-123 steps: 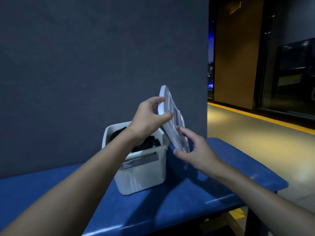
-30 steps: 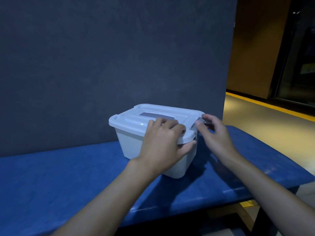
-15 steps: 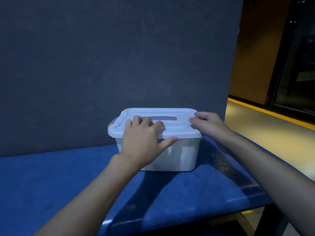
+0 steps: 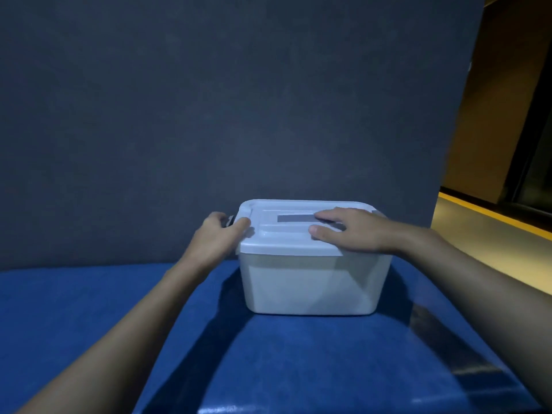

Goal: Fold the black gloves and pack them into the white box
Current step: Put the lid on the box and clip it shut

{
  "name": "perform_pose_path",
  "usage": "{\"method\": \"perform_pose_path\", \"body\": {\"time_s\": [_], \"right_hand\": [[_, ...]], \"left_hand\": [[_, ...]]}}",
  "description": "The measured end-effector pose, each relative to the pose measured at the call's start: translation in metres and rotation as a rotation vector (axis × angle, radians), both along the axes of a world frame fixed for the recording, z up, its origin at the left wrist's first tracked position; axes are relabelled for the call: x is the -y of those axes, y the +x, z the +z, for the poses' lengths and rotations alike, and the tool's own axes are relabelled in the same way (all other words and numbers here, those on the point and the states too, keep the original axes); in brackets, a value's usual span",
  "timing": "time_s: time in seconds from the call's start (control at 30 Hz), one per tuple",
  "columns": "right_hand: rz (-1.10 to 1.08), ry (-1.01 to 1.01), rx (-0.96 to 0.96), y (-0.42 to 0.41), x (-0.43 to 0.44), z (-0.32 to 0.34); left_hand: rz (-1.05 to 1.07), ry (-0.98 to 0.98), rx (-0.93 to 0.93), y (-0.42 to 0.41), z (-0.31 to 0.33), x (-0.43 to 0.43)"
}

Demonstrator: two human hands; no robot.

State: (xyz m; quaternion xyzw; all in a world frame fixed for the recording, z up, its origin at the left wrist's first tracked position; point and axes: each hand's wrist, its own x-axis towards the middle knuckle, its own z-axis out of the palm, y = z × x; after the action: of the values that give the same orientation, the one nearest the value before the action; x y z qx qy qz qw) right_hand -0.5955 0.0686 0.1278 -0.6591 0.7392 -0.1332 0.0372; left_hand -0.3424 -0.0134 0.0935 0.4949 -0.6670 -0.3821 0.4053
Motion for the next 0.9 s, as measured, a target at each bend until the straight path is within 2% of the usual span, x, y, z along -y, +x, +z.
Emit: {"method": "perform_pose_path", "body": {"time_s": [0.07,0.2,0.5,0.67,0.73,0.8,0.9], "right_hand": [[0.015,0.043,-0.001,0.000,0.008,-0.004],[0.005,0.007,-0.001,-0.002,0.009,-0.008],[-0.009,-0.026,-0.010,-0.004,0.010,-0.016],[0.009,-0.028,0.008,-0.001,0.006,-0.015],[0.002,-0.048,-0.049,-0.002,-0.001,-0.013],[-0.048,-0.052,-0.109,-0.013,-0.013,-0.014],[-0.016,-0.082,-0.032,-0.031,-0.030,-0.018]], "left_hand": [[-0.018,0.023,-0.018,-0.002,0.002,-0.001],[0.015,0.032,-0.108,-0.006,0.000,0.002],[0.027,-0.095,-0.013,-0.011,0.004,0.004],[-0.001,-0.195,0.112,-0.010,0.007,0.003],[0.001,-0.249,0.153,-0.009,0.006,0.004],[-0.009,-0.244,0.127,-0.007,0.005,0.004],[-0.016,-0.223,0.021,-0.007,0.002,0.006]]}}
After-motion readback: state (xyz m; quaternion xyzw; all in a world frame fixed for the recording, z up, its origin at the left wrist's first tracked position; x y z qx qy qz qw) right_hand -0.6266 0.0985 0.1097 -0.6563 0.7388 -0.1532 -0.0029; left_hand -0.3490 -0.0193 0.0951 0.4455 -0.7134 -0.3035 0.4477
